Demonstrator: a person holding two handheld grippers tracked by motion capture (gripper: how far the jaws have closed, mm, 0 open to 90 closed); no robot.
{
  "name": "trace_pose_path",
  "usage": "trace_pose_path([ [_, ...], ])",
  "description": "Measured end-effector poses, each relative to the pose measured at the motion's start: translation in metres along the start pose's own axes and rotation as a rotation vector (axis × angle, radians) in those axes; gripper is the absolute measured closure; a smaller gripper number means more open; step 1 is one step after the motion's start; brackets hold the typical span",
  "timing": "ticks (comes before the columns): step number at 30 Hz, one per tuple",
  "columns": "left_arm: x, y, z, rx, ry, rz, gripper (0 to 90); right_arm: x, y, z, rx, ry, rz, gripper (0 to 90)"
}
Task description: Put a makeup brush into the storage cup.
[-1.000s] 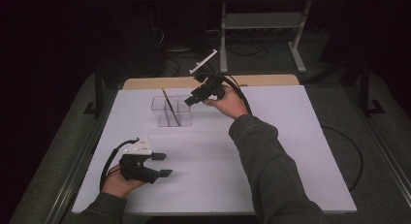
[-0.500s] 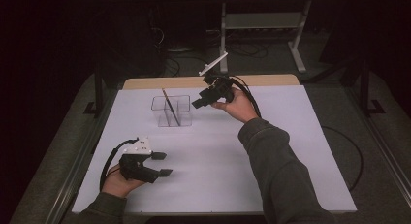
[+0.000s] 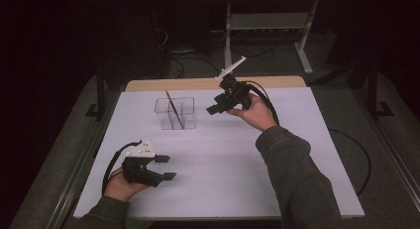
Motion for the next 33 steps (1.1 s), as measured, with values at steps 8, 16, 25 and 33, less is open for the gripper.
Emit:
trace_pose_path([
  [8,0.002,-0.001,0.0,0.004,-0.005,0.006,34.9,-0.017,0.0,-0.022,0.049,-0.001,-0.021,33.8],
  [16,0.003,-0.003,0.001,-0.007,-0.006,0.001,34.3,-0.031,0.003,-0.044,0.084,-0.006,-0.045,31.9],
  [25,0.001,-0.002,0.0,-0.004,-0.006,0.012,33.9,-0.044,0.008,-0.065,0.125,-0.018,-0.069,26.5],
  [33,0.001,-0.002,-0.001,-0.014,-0.012,0.014,32.5,-0.054,0.016,-0.085,0.171,-0.034,-0.076,24.1],
])
Point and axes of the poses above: each handheld gripper's, and its own axes: x roughly forward along the jaws, z roughly out of its top, y roughly to its left, the point moved 4 cm from there along x, roughly forward along the jaws, and after that the axes turned 13 degrees about z, right-handed, at the moved point
